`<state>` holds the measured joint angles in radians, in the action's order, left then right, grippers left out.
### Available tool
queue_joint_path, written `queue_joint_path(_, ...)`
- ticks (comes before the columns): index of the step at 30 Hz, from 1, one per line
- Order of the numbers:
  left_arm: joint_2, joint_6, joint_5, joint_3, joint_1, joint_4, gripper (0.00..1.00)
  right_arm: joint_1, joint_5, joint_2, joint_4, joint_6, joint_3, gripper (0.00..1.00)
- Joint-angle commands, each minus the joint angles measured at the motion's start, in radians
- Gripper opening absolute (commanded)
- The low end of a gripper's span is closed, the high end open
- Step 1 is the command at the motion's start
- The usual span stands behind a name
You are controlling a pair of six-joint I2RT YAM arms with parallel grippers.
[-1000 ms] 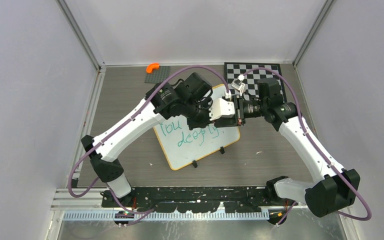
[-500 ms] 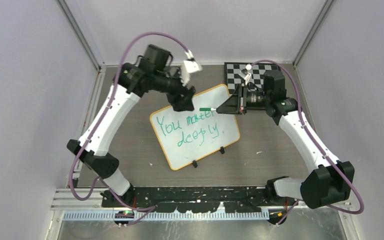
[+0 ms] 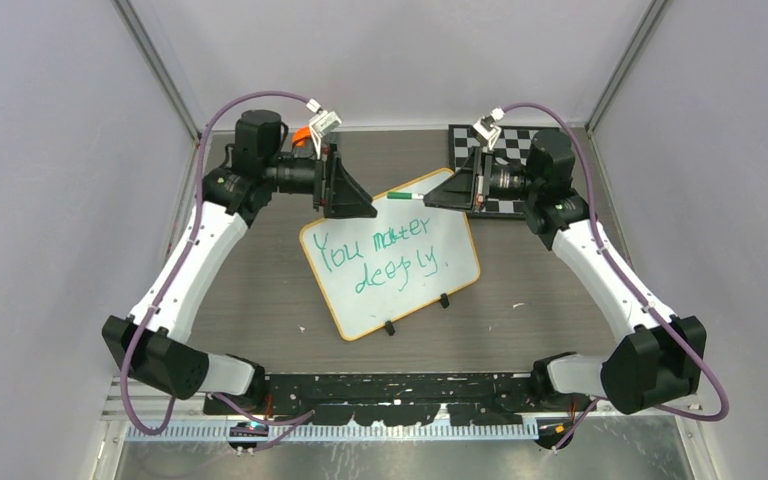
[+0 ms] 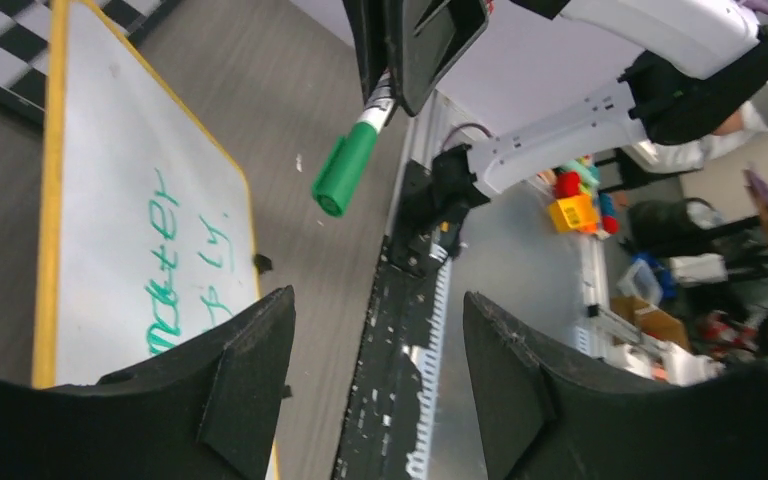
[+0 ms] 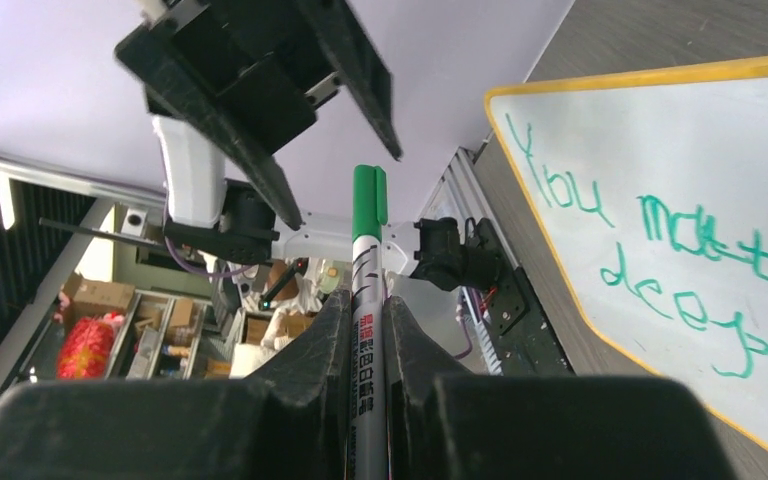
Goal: Write a sentence on the whiteboard
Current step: Close the whiteboard marker at the center of the board.
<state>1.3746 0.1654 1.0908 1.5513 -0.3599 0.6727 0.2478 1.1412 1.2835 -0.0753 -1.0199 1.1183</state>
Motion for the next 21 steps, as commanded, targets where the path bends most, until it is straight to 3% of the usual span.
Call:
queue_joint_path(1,-0.03,0.467,0.128,-0.145,0.007,-0.467,0.63,0.044,0.022,-0.036,-0.037,-0.004,0.033,0.0)
queue_joint_path(5,-0.053,0.729,0.125,-0.256,0.007,-0.78,0.64,0.08,0.02,-0.044,0.107,0.109,0.072,0.0)
queue_joint_path(10,-0.06,0.752,0.105,-0.288,0.007,-0.781,0.62,0.098,0.006,-0.043,0.189,0.171,0.101,0.0)
queue_joint_path(21,-0.081,0.747,0.13,-0.352,0.006,-0.781,0.61,0.104,0.005,-0.035,0.199,0.178,0.118,0.0)
